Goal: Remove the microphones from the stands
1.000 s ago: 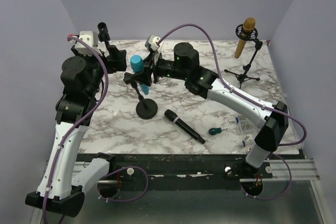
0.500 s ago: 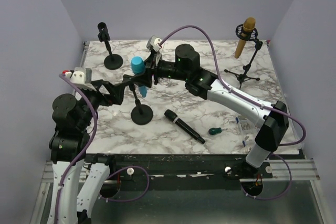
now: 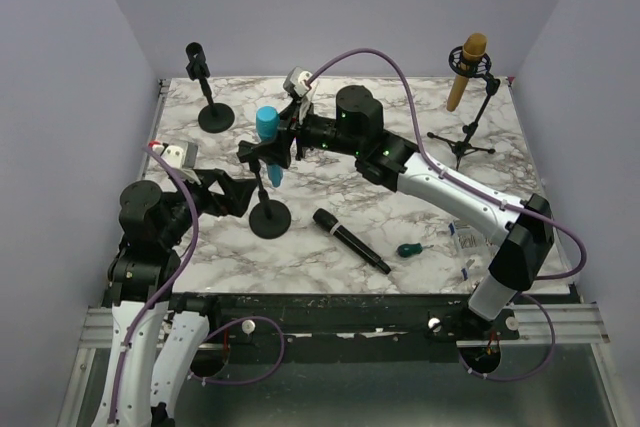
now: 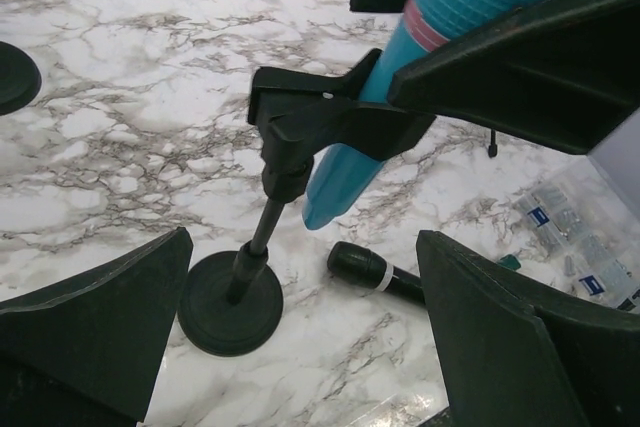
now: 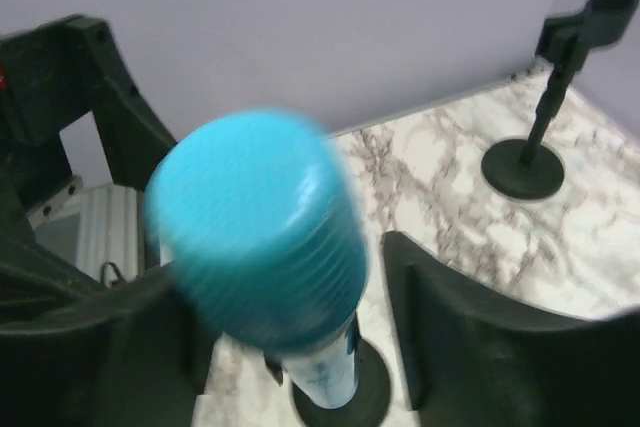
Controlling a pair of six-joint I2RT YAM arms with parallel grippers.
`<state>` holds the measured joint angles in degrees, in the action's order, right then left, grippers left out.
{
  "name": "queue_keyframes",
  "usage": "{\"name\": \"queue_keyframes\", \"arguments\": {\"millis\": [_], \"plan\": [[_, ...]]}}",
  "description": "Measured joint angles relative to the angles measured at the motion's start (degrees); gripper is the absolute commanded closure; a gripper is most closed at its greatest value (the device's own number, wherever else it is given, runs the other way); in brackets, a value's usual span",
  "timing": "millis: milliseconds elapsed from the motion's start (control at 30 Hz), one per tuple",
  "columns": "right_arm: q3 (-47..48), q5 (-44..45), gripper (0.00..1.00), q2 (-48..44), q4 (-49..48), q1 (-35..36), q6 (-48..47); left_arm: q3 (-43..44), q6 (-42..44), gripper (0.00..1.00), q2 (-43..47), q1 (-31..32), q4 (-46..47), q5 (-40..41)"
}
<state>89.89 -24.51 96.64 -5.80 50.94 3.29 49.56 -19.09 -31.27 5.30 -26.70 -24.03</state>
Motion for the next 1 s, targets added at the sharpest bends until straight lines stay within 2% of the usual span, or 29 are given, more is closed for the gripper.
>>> {"name": "queue_keyframes", "arguments": {"millis": [200,400,700,1000], "plan": [[3.56,9.14,0.00,0.00,6.67,0.00,4.66,0.24,-0.07,0.01,2.62,0.00,-2.58,4.13],[7.34,21.18,0.00,0.00,15.30,2.43,10.93,3.15,0.20,0.02,3.41,-0.04,-6.27,8.20],[19.52,50.40,0.00,2.97,30.05,16.52,19.74,3.48,0.39,0.02,4.52,-0.04,-7.21,10.23],[22.56,69.55,0.03,6.78,34.82,18.73,20.28,2.80,0.42,0.01,5.73,-0.04,-9.11,10.29]]}}
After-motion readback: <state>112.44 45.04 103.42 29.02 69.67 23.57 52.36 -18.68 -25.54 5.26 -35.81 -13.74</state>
